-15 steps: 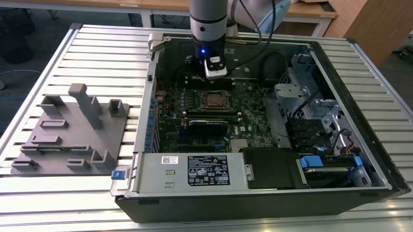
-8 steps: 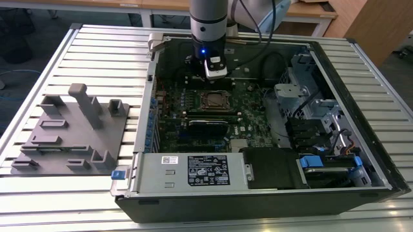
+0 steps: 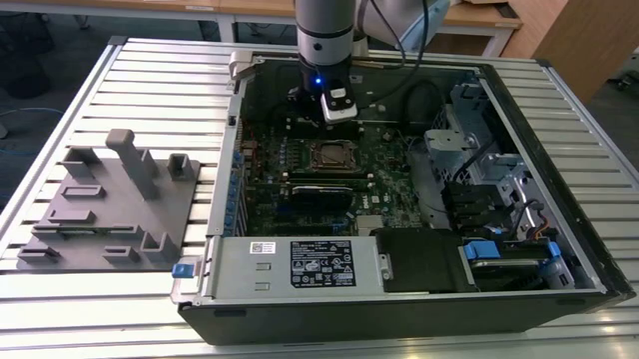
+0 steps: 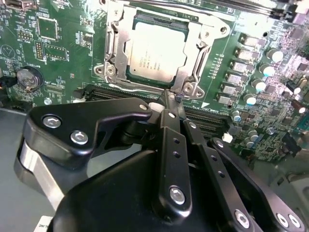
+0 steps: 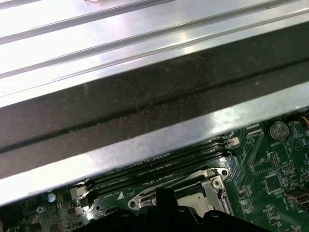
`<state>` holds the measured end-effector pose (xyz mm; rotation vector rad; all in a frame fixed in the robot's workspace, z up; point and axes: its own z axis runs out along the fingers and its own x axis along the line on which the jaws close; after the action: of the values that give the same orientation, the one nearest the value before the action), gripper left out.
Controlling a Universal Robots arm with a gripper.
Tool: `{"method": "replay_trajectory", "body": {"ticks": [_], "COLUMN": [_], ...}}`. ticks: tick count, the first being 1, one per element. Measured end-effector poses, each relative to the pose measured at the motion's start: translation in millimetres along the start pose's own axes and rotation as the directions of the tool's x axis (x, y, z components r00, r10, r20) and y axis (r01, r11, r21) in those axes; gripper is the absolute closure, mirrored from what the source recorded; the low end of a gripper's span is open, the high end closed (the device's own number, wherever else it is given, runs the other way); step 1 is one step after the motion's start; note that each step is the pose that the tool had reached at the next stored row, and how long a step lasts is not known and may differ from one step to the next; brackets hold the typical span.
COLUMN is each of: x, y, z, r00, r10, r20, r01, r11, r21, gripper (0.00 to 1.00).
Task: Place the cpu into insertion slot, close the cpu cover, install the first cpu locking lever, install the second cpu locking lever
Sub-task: 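Install the first cpu locking lever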
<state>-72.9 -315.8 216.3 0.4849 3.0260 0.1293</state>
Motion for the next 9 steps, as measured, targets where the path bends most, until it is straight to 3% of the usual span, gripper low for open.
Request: {"method": "replay_trajectory", "body": {"ticks": [9], "x": [-8.8], "y": [2.6], "z": [4.5], "r00": [0.9995], "r10": [-0.032], "r20": [0.0020], "r01": [0.032], "r11": [0.9994], "r21": [0.0144], "gripper": [0.90]}}
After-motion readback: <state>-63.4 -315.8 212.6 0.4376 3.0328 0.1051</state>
